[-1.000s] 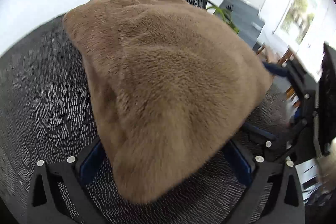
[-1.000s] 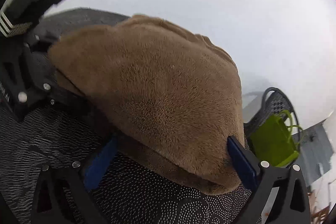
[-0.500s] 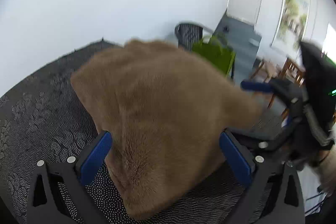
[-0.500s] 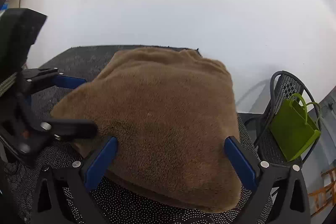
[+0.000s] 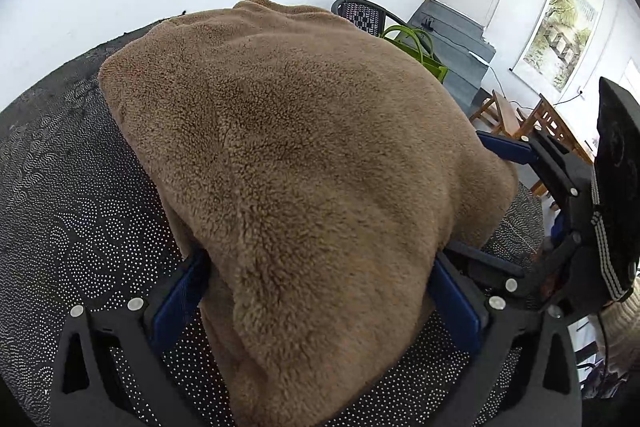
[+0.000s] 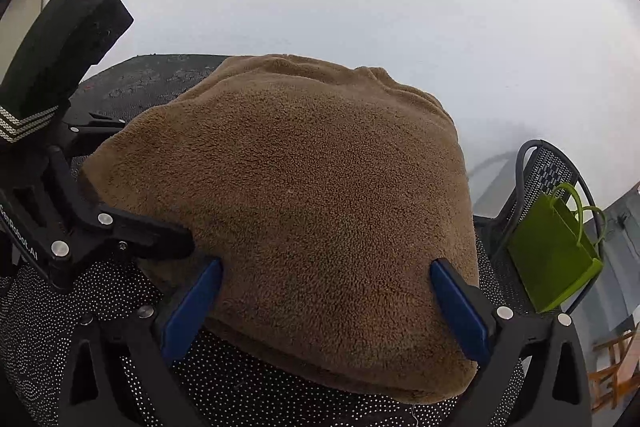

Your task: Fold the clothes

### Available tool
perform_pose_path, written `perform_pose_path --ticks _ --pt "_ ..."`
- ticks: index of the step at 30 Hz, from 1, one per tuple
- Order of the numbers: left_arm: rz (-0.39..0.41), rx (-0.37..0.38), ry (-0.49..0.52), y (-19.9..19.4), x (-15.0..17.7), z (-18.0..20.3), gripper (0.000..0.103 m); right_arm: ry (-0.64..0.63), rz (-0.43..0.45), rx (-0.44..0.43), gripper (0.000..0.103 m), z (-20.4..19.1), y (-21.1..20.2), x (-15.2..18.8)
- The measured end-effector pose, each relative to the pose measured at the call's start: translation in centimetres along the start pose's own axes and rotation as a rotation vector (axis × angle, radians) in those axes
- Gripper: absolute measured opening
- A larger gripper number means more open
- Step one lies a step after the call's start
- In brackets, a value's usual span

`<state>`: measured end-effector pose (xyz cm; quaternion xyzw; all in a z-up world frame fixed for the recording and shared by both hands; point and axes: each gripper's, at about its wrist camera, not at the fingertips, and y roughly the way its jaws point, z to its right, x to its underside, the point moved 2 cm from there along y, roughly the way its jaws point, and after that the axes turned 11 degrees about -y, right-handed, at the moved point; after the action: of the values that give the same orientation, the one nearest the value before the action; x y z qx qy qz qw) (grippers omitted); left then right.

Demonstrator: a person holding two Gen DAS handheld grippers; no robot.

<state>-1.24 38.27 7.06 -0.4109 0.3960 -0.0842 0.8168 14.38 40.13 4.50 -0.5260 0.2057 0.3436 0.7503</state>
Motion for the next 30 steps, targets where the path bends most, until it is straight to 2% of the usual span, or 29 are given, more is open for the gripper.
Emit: perform_pose_path --ticks 8,14,17,21,23,26,30 --pt "0.003 0.013 -0.009 -0.6 0.4 -0.7 0.103 -0.017 -0.004 -0.02 0.103 0.1 -0.6 -0.6" --pt "0.091 0.002 -0.02 -3.8 0.7 -0.7 0.103 0.127 0.089 -0.012 0.103 2.9 -3.2 -2.6" --pt "0.15 -0.012 -0.017 -5.4 0.9 -0.6 0.103 0.181 0.093 0.008 0.103 4.1 -2.5 -3.8" --pt "0.141 -0.063 0.006 -5.6 1.5 -0.9 0.103 0.19 0.081 -0.024 0.103 3.6 -0.8 -4.6" --pt "0.124 -0.059 -0.024 -5.4 1.8 -1.7 0.103 0.163 0.044 -0.068 0.103 2.5 0.6 -4.6" --pt "0.12 -0.043 -0.083 -5.4 2.0 -2.9 0.103 0.153 0.005 -0.059 0.103 1.5 2.0 -4.1" --pt "0.134 0.014 -0.192 -5.9 2.1 -4.9 0.103 0.172 0.009 -0.063 0.103 1.6 2.3 -3.7"
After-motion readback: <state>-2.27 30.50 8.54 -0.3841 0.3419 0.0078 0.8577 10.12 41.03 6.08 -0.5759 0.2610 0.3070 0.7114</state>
